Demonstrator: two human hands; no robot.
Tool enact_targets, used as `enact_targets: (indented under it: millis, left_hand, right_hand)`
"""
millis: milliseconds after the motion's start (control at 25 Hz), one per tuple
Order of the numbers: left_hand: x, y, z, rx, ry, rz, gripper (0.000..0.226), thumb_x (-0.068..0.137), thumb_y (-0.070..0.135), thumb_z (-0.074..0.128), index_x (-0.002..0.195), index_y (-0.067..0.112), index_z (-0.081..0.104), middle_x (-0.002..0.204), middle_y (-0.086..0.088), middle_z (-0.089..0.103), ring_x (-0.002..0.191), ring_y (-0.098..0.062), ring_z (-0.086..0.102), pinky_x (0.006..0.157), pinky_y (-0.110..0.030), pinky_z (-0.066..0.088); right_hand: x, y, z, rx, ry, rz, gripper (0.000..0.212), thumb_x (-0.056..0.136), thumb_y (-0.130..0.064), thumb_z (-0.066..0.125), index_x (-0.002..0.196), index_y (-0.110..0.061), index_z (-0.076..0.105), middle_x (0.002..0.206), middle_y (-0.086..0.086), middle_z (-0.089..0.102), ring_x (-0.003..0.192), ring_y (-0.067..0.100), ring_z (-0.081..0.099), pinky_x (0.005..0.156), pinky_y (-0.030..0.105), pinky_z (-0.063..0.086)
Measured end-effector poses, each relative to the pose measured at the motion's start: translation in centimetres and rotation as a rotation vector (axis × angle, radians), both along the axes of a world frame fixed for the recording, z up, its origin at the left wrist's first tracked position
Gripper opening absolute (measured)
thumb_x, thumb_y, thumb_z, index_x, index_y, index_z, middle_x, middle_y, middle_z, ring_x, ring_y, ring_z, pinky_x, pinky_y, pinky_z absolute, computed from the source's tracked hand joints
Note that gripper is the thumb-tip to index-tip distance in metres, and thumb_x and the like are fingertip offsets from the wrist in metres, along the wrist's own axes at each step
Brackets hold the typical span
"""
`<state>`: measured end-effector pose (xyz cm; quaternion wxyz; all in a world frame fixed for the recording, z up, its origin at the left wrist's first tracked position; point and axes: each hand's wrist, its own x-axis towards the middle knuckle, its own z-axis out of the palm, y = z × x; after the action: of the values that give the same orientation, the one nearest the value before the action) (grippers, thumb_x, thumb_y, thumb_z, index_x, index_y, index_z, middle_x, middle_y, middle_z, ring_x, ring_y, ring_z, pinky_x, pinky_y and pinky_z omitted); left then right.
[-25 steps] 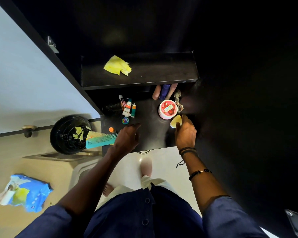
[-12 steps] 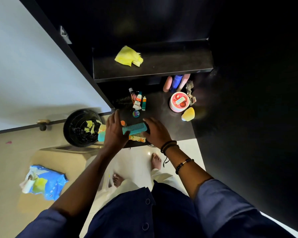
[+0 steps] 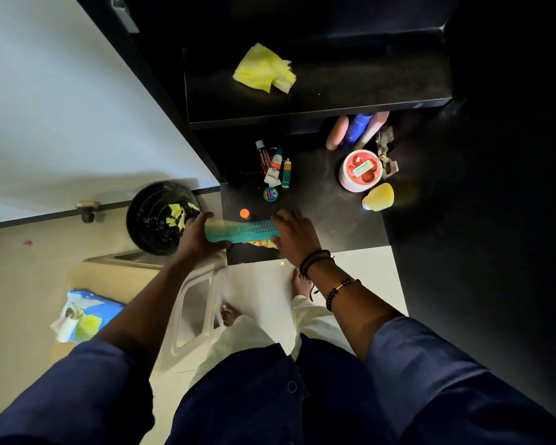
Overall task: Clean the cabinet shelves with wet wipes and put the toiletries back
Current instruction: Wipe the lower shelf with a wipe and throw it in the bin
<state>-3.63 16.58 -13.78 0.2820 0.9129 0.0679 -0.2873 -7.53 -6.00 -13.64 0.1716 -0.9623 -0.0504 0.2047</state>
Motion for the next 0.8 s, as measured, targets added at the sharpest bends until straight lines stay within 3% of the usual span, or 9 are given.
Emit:
enact_targets:
  millis: [200, 280, 400, 520, 600, 800]
  left_hand:
    - [-2.0, -0.4, 1.7, -0.229, -0.023, 0.274, 0.045, 0.065, 0.003, 0.083, 0.102, 0.011, 0.058, 0.096, -0.002, 0.058, 0.084, -0.015, 0.058, 0.061, -0.022, 0.052]
    - [-3.1, -0.3, 2.4, -0.424, 0.065, 0.383, 0.032, 0.073, -0.004, 0.075, 0.095, 0.007, 0.056, 0.097, -0.008, 0.061, 0.077, -0.015, 0.065, 0.053, -0.022, 0.057]
    - [-3.9, -0.1, 3.3, -0.575, 0.126, 0.392, 0.022, 0.078, -0.003, 0.069, 0.093, 0.009, 0.058, 0.106, -0.018, 0.063, 0.083, -0.024, 0.071, 0.06, -0.03, 0.061]
    - [-4.2, -1.2, 4.8, -0.678, 0.144, 0.388, 0.018, 0.078, -0.005, 0.068, 0.089, 0.007, 0.061, 0.106, -0.021, 0.063, 0.091, -0.032, 0.069, 0.064, -0.029, 0.06]
    - [-4.2, -2.3, 5.9, -0.713, 0.117, 0.39, 0.017, 0.078, -0.002, 0.068, 0.091, 0.007, 0.061, 0.105, -0.019, 0.064, 0.089, -0.027, 0.069, 0.064, -0.026, 0.06]
    - [-3.7, -4.8, 7.0, -0.466, -0.194, 0.281, 0.047, 0.066, 0.036, 0.08, 0.103, 0.018, 0.058, 0.097, 0.003, 0.062, 0.081, -0.006, 0.062, 0.065, -0.018, 0.054]
  right_hand:
    - [-1.5, -0.8, 0.0, 0.028, 0.008, -0.001, 0.052, 0.088, -0.03, 0.061, 0.134, -0.013, 0.047, 0.13, 0.009, 0.049, 0.121, 0.028, 0.043, 0.095, 0.039, 0.04]
    - [-1.6, -1.5, 0.4, 0.063, 0.01, 0.034, 0.053, 0.086, -0.033, 0.063, 0.134, -0.015, 0.049, 0.125, 0.008, 0.05, 0.119, 0.027, 0.043, 0.095, 0.038, 0.042]
    - [-1.6, -2.6, 0.9, 0.162, 0.068, 0.05, 0.044, 0.086, -0.03, 0.065, 0.125, -0.015, 0.053, 0.123, 0.007, 0.055, 0.116, 0.025, 0.049, 0.094, 0.034, 0.048]
    - [-2.2, -3.6, 1.5, 0.295, 0.152, -0.013, 0.031, 0.09, -0.017, 0.059, 0.12, -0.015, 0.052, 0.121, 0.008, 0.06, 0.111, 0.025, 0.058, 0.091, 0.026, 0.05]
    - [-2.9, -4.4, 1.9, 0.333, 0.139, -0.05, 0.031, 0.092, -0.011, 0.055, 0.123, -0.014, 0.052, 0.124, 0.009, 0.059, 0.112, 0.025, 0.058, 0.09, 0.019, 0.047]
    - [-5.6, -8.1, 1.8, 0.527, 0.034, -0.36, 0.031, 0.095, -0.018, 0.053, 0.123, -0.005, 0.052, 0.115, 0.015, 0.059, 0.102, 0.029, 0.059, 0.084, 0.025, 0.048]
